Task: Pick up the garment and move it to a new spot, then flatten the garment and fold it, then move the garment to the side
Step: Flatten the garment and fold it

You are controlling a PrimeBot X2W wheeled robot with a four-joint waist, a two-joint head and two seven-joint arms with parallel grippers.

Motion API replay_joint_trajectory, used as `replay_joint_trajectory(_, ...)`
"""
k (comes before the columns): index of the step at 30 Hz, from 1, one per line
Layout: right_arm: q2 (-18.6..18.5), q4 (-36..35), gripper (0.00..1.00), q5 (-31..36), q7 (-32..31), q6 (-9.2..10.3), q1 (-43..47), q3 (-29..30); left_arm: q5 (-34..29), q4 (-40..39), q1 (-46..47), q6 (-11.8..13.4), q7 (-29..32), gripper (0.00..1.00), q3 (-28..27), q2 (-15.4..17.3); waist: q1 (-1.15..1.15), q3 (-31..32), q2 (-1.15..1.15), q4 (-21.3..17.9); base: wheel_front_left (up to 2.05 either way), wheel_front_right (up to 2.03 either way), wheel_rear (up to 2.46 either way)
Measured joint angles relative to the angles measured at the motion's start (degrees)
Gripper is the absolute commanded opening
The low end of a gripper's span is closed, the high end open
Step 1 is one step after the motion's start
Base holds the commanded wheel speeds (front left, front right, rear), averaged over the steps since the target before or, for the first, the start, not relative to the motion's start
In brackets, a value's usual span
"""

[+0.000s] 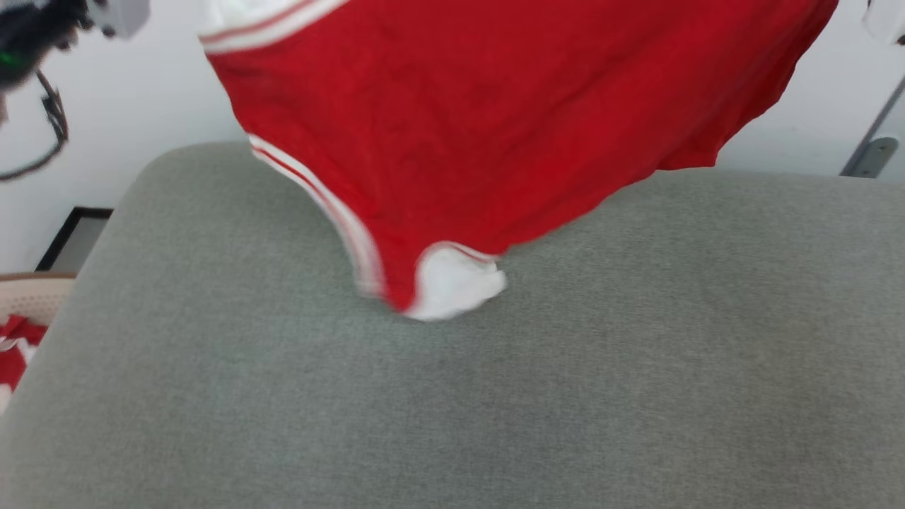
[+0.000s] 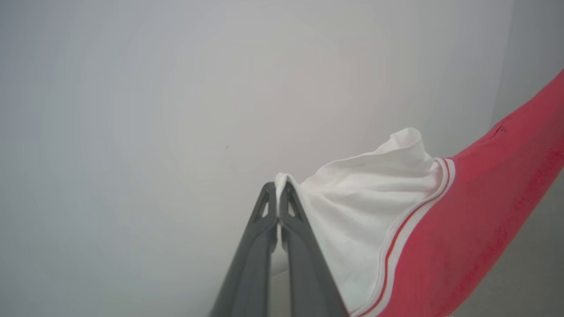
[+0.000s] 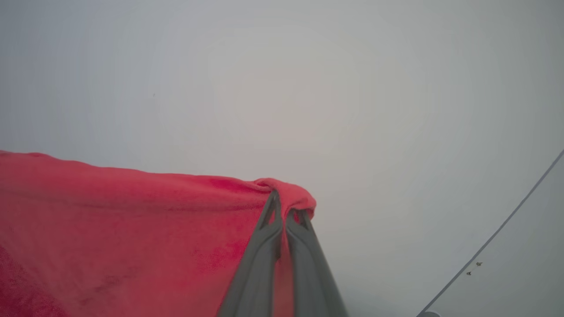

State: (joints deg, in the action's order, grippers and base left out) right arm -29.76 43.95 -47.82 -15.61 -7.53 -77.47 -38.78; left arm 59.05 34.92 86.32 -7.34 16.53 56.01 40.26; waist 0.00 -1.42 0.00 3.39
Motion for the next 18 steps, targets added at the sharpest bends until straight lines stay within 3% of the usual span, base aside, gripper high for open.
replay_joint_trajectory(10, 1.67, 1.01, 0.0, 2.19, 0.35, 0.0, -2.11, 6.39, -1.6, 4.65, 7.56, -0.05, -0.2, 0.0, 2.96, -2.01, 0.0, -1.62, 0.0, -1.46, 0.0, 0.0, 0.0)
replay_joint_trajectory(18, 4.21, 1.86, 0.0, 8.04, 0.71, 0.0, -6.75, 11.96, -4.37, 8.8, 15.64, -0.05, -5.81, 0.0, 4.65, -3.55, 0.0, -9.16, 0.0, -1.59, 0.0, 0.0, 0.0)
